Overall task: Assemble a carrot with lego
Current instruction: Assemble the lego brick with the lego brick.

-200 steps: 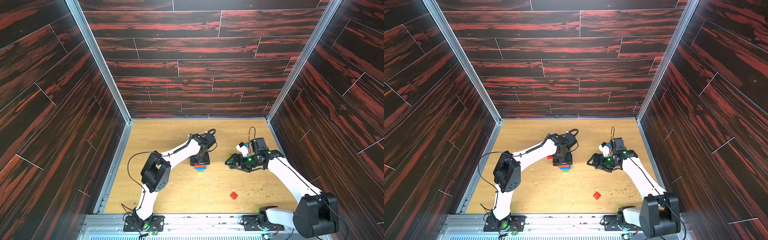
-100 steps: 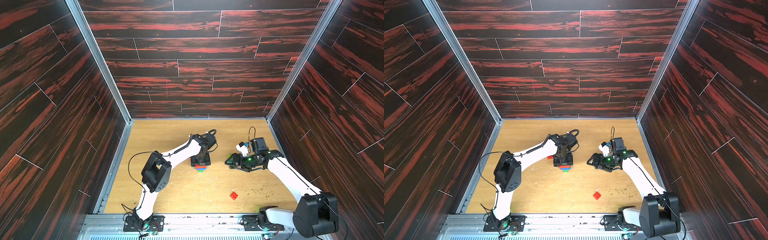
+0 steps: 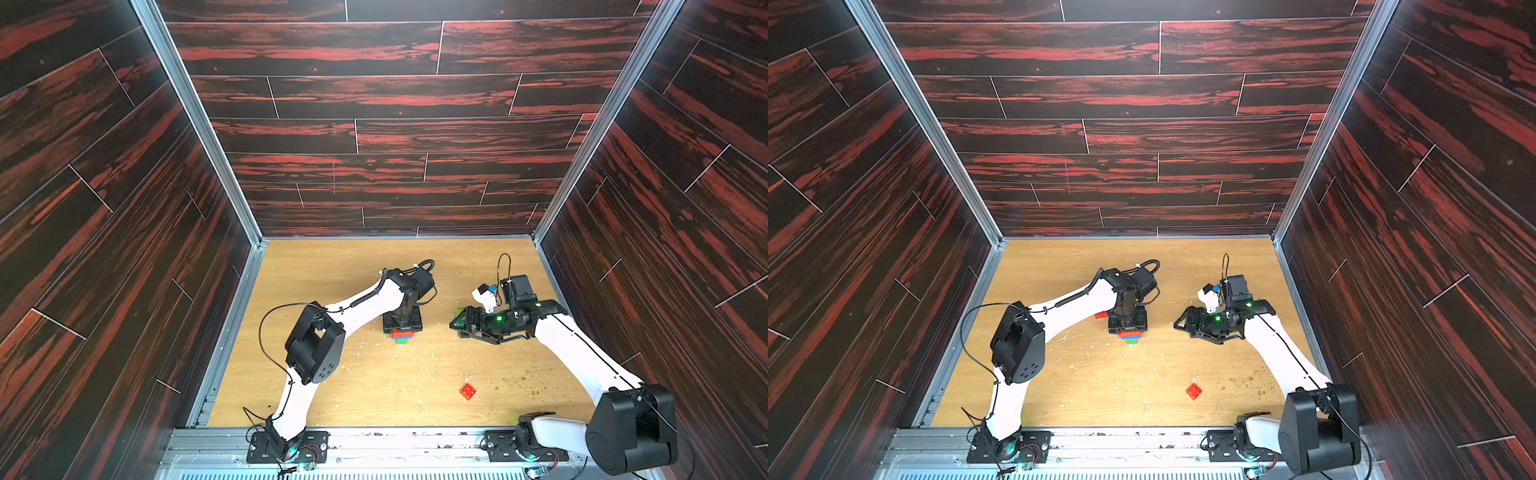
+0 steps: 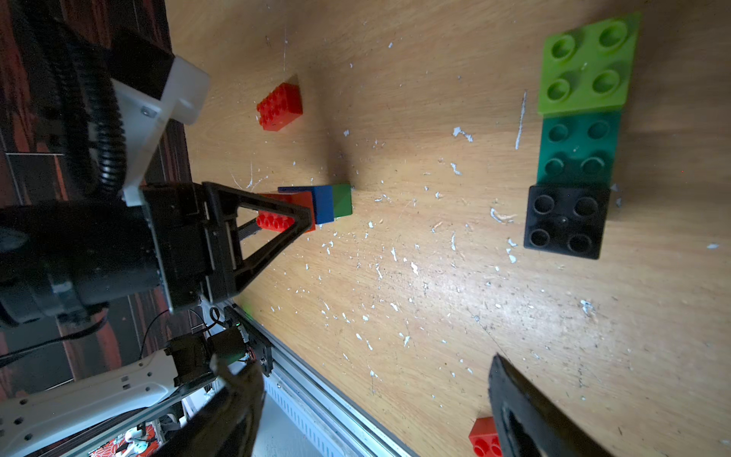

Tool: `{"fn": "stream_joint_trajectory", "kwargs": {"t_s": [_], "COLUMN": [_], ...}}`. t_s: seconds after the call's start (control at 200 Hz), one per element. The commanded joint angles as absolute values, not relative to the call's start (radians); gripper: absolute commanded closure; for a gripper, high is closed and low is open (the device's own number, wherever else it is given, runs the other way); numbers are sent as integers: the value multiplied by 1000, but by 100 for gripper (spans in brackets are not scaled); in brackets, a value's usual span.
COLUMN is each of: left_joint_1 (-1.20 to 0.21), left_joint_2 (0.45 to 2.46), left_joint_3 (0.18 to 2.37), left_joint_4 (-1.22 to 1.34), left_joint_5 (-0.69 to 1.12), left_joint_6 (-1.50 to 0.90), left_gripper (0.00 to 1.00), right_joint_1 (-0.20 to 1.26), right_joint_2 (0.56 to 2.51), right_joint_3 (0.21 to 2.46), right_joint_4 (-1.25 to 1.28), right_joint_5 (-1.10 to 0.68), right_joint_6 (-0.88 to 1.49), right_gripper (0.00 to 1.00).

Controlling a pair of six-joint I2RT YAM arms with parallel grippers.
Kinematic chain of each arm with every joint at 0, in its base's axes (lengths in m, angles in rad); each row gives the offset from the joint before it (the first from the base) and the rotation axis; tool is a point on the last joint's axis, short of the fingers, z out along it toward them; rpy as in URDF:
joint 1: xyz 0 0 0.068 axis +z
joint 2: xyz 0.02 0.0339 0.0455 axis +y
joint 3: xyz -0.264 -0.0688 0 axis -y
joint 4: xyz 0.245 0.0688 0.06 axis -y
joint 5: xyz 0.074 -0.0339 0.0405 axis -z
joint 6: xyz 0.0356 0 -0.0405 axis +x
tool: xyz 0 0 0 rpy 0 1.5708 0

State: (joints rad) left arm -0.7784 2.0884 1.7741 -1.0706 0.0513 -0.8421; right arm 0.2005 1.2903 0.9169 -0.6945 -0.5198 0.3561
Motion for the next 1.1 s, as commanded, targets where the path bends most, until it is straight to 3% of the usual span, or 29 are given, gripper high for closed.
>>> {"fn": "stream_joint_trajectory", "kwargs": {"t_s": [0.0,1.092], "left_joint_1": [-781,-769], "left_joint_2": [2097,2093], "left_joint_3": [1814,1710], "left_joint_4": [-1109,-1057], "left_joint_5": [21,47], "left_joint_6": [-839,-844], "left_gripper": [55,56], "right_joint_1": [197,196], "right_joint_2": [1303,1307], "right_joint_3": [922,930], "right_joint_4": [-703,-710], "right_joint_5": [-522,-518], "right_joint_6": [357,358], "right_gripper": [10,10]}}
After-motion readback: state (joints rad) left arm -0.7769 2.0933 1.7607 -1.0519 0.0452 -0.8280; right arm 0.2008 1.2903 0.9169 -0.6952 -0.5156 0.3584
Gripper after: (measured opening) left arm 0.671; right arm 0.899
